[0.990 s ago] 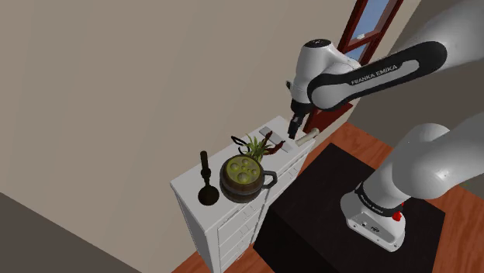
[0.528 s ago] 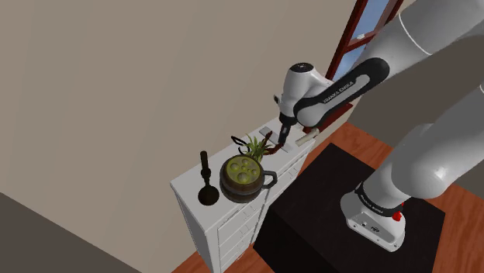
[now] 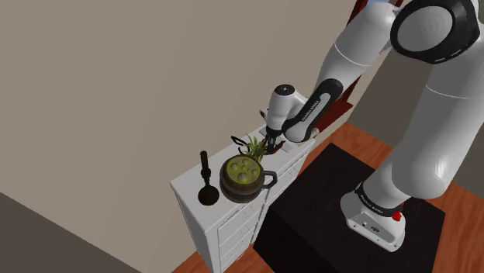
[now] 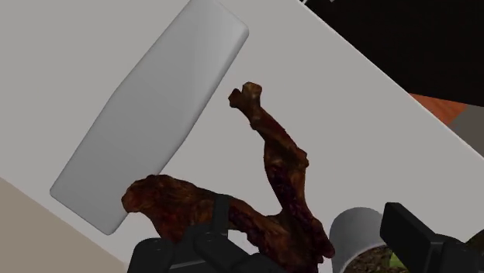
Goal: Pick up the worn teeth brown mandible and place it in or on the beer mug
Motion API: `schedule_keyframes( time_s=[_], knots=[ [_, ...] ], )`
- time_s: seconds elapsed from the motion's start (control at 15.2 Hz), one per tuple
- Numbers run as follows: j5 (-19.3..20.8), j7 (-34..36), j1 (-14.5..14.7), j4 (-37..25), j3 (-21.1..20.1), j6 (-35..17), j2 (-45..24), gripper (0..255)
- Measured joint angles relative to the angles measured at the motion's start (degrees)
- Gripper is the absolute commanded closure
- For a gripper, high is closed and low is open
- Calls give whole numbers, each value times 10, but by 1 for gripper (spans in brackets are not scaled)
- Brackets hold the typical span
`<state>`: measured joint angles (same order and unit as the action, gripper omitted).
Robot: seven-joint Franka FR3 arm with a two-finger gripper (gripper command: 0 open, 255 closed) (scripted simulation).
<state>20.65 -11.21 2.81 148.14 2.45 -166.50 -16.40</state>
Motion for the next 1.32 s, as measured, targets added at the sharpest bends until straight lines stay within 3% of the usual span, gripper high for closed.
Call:
schedule_keyframes(
  time_s=[0.53, 0.99, 1.06, 1.32],
  knots=[
    [32, 21, 23, -38, 37, -67, -92, 0],
    [32, 21, 24, -44, 39, -72, -96, 0],
    [32, 23, 26, -41, 41, -73, -95, 255],
    [33, 26, 30, -35, 42, -72, -95, 255]
  ],
)
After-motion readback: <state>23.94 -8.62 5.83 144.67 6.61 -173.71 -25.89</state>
